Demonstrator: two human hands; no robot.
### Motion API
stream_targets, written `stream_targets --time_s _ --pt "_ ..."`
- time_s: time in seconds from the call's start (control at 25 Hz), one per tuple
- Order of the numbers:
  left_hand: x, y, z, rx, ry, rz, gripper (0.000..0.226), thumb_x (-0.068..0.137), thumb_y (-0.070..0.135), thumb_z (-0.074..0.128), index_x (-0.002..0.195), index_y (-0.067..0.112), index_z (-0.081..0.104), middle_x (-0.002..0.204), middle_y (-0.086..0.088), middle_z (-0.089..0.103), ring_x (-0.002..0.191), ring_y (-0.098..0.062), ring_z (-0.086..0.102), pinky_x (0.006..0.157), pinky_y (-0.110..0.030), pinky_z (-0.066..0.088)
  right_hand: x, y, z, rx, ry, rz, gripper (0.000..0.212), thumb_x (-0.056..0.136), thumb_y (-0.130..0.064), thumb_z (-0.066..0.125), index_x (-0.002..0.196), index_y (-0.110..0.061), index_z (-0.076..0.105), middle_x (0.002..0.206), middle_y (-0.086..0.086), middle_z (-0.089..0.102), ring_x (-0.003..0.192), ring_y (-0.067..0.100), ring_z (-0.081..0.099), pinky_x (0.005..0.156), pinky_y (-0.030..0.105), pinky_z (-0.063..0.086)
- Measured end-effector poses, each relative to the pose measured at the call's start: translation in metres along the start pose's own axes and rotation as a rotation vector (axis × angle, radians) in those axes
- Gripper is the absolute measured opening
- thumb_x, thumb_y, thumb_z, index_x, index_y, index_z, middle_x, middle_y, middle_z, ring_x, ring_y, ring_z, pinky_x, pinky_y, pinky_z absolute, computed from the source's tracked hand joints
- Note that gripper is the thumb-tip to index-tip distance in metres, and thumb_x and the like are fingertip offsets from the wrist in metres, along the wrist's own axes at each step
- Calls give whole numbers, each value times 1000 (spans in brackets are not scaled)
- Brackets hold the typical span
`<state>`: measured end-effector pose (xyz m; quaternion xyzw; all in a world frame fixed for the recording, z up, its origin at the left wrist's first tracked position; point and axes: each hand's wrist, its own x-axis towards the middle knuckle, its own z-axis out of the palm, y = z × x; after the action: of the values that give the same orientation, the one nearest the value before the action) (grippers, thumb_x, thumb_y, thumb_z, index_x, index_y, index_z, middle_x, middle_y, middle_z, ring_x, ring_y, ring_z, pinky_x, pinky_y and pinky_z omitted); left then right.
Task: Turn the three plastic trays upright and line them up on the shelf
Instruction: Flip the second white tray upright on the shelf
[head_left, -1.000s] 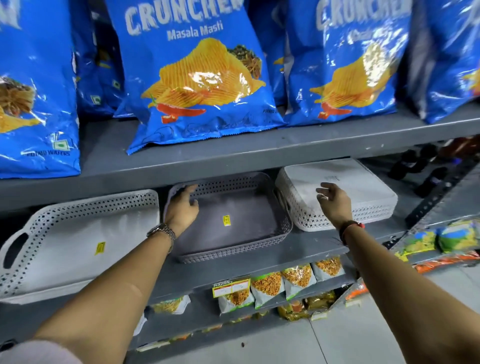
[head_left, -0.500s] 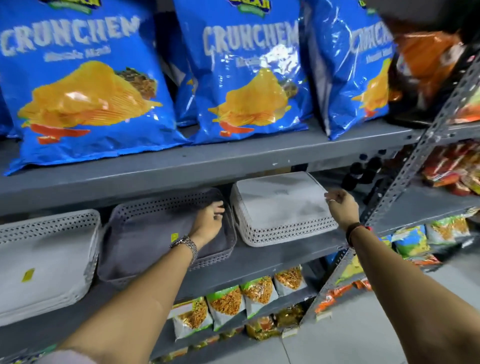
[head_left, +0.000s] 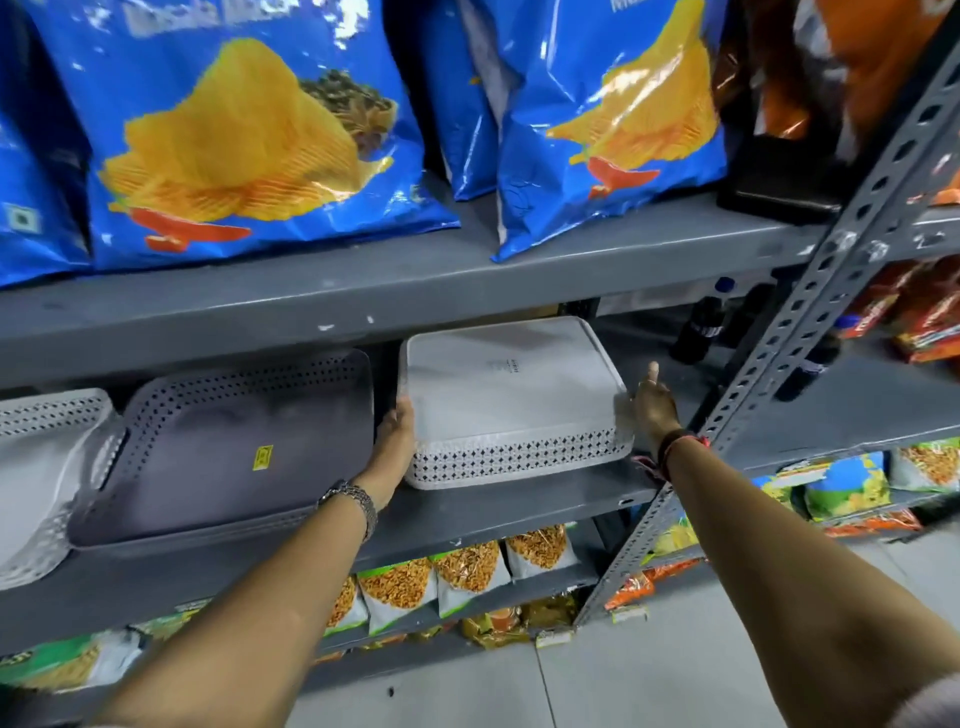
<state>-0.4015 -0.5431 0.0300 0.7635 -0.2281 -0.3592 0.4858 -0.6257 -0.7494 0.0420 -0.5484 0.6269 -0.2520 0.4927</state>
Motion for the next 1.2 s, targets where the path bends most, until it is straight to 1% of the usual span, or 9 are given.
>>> stream_targets --time_s 0.12,0.2,0.36,0.56,0.72,0.84,0.96,1.08,1.2 --pt "4 -2 4 -92 51 -54 66 96 55 7 141 21 42 144 -3 47 138 -21 39 101 -23 27 4 4 6 248 -44 121 67 95 -58 13 89 -13 63 76 10 55 56 16 63 56 20 45" --pt "2 2 8 -138 71 -77 63 98 48 4 140 20 43 142 -6 49 138 -21 38 97 -21 26 9 10 8 341 -89 159 72 93 -61 9 101 -13 62 88 5 63 62 7 64 58 16 47" --pt "4 5 11 -258 140 -155 66 97 52 9 141 15 40 145 -8 46 138 -24 38 108 -29 29 14 16 8 374 -85 167 62 91 -63 7 59 -20 37 22 -8 39 20 0 37 28 10 27" --pt "11 14 -7 -516 127 -234 85 82 76 23 135 14 49 124 -3 60 121 -25 54 110 -47 38 28 29 1 549 -90 104 77 84 -72 17 86 -12 65 86 8 75 87 24 67 92 32 51" --pt "9 28 -20 -554 254 -126 35 98 26 34 84 8 60 73 5 71 83 -17 57 87 -28 44 -5 -10 -10 609 -35 -4 48 100 -29 19 72 -17 56 67 -5 67 70 14 52 68 27 42" --pt "8 32 -30 -508 302 3 48 83 -13 30 49 16 48 41 15 56 61 -11 43 63 -21 37 -16 -29 -19 664 -42 -133 39 97 -13 19 92 -10 58 88 -2 62 72 9 55 62 17 43" --pt "-2 35 -38 -492 260 121 54 73 -25 29 69 13 67 94 3 72 95 -14 63 88 -22 50 -22 -42 -25 701 -103 -157 38 92 -3 21 90 -8 58 61 -10 71 55 -1 64 53 14 46" --pt "-3 33 -46 -343 208 179 67 74 -31 30 131 -1 49 130 -7 58 127 -16 51 109 -35 39 -16 -42 -23 475 -108 -206 50 78 12 32 114 -6 62 95 1 71 75 4 64 66 17 50" --pt "-4 33 -51 -241 199 183 70 78 -31 35 139 2 41 137 -7 54 129 -18 48 98 -31 44 -3 -29 -17 270 -55 -276 49 83 15 37 117 -8 63 114 4 66 84 10 61 69 16 53"
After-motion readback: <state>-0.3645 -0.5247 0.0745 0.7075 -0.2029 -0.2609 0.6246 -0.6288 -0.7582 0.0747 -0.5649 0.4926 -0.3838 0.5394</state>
